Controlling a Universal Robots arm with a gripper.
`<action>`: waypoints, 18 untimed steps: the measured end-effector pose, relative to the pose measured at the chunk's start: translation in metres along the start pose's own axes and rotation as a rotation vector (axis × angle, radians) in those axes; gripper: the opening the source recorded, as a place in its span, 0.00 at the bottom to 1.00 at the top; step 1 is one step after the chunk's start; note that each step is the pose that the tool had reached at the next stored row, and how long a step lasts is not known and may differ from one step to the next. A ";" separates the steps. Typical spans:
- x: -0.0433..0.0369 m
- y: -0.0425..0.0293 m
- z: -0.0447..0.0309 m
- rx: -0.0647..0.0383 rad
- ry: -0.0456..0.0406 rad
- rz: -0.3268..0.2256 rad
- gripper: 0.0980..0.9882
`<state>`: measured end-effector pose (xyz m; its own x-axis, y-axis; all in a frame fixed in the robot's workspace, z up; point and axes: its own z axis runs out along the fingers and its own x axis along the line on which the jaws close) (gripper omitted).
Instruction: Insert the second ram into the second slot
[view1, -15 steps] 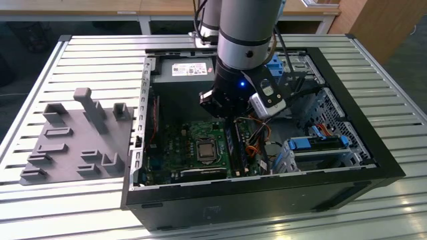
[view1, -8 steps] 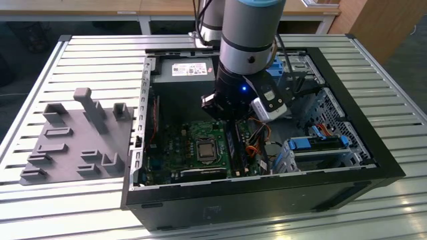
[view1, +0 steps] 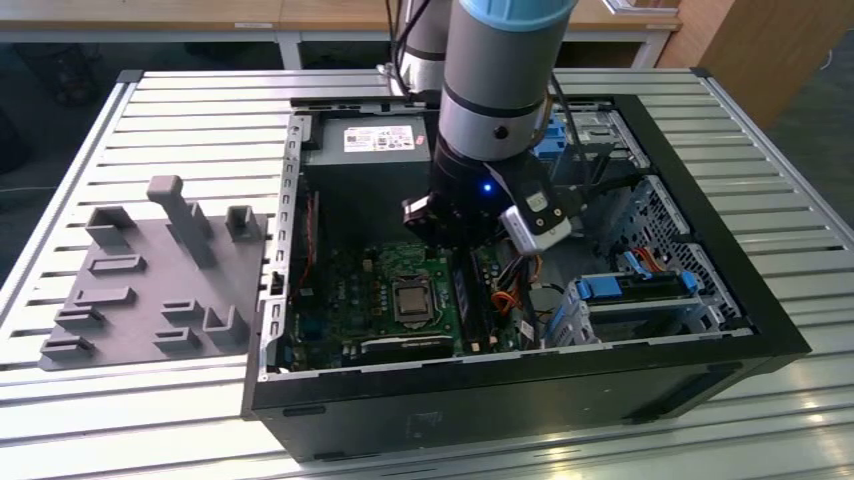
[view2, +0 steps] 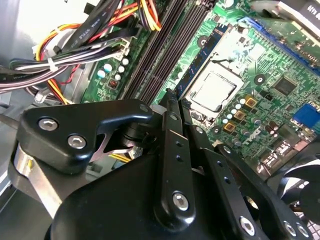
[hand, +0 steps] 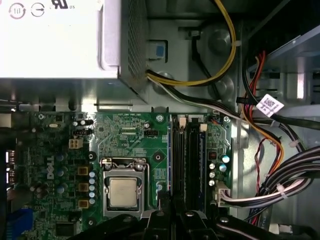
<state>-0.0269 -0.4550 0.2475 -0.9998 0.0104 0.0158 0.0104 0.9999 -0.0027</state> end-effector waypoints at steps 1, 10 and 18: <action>-0.0001 -0.0002 0.0009 0.000 -0.0001 0.003 0.05; -0.0023 -0.0011 0.0111 -0.002 0.0001 0.013 0.05; -0.0024 -0.0023 0.0119 -0.004 0.0001 0.012 0.05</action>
<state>-0.0248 -0.4574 0.2355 -0.9996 0.0227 0.0159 0.0228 0.9997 0.0010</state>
